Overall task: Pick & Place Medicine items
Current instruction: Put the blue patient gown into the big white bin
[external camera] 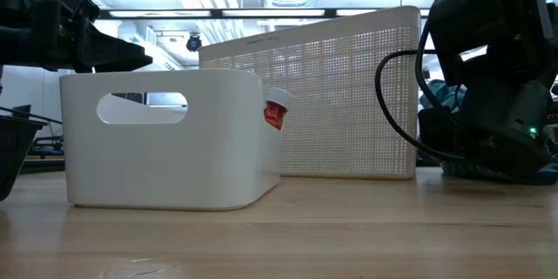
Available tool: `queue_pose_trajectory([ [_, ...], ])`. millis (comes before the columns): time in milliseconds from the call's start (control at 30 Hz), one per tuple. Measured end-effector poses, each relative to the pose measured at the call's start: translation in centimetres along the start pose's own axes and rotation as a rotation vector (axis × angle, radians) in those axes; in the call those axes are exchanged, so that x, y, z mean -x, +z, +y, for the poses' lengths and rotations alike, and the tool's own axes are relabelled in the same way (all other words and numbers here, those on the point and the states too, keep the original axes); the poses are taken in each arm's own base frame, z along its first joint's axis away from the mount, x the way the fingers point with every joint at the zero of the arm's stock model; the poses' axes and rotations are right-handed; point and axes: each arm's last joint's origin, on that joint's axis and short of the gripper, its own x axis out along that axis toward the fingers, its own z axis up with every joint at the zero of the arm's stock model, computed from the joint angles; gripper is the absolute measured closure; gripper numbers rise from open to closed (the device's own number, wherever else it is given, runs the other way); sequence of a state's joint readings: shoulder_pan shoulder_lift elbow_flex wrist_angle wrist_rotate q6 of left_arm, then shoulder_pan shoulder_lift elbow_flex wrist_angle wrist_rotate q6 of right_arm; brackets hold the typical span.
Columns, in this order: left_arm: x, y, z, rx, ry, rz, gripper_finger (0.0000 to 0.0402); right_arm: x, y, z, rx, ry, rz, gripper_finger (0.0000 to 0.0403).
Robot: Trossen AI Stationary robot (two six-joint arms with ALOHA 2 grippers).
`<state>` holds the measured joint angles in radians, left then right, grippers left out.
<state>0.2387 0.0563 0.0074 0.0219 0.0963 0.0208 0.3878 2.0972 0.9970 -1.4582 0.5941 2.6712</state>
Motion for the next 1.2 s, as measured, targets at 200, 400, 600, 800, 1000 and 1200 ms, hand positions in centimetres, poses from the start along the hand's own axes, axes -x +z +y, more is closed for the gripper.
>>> queue_pose_trajectory([
  [200, 0.0, 0.0, 0.0, 0.0, 0.0, 0.0, 0.0217, 0.4, 0.0, 0.2, -0.009, -0.018, 0.027, 0.0389],
  [400, 0.0, 0.0, 0.0, 0.0, 0.0, 0.0, 0.0217, 1.5, 0.0, 0.8, -0.029, -0.043, 0.087, 0.0389],
  [600, 0.0, 0.0, 0.0, 0.0, 0.0, 0.0, 0.0217, 3.3, 0.1, 1.6, -0.063, -0.125, 0.214, 0.0389],
  [800, 0.0, 0.0, 0.0, 0.0, 0.0, 0.0, 0.0217, 5.2, 0.4, 2.5, -0.092, -0.164, 0.321, 0.0389],
  [1000, 0.0, 0.0, 0.0, 0.0, 0.0, 0.0, 0.0217, 6.8, 0.8, 3.0, -0.102, -0.242, 0.429, 0.0389],
  [1200, 0.0, 0.0, 0.0, 0.0, 0.0, 0.0, 0.0217, 8.8, 1.5, 3.7, -0.111, -0.315, 0.567, 0.039],
])
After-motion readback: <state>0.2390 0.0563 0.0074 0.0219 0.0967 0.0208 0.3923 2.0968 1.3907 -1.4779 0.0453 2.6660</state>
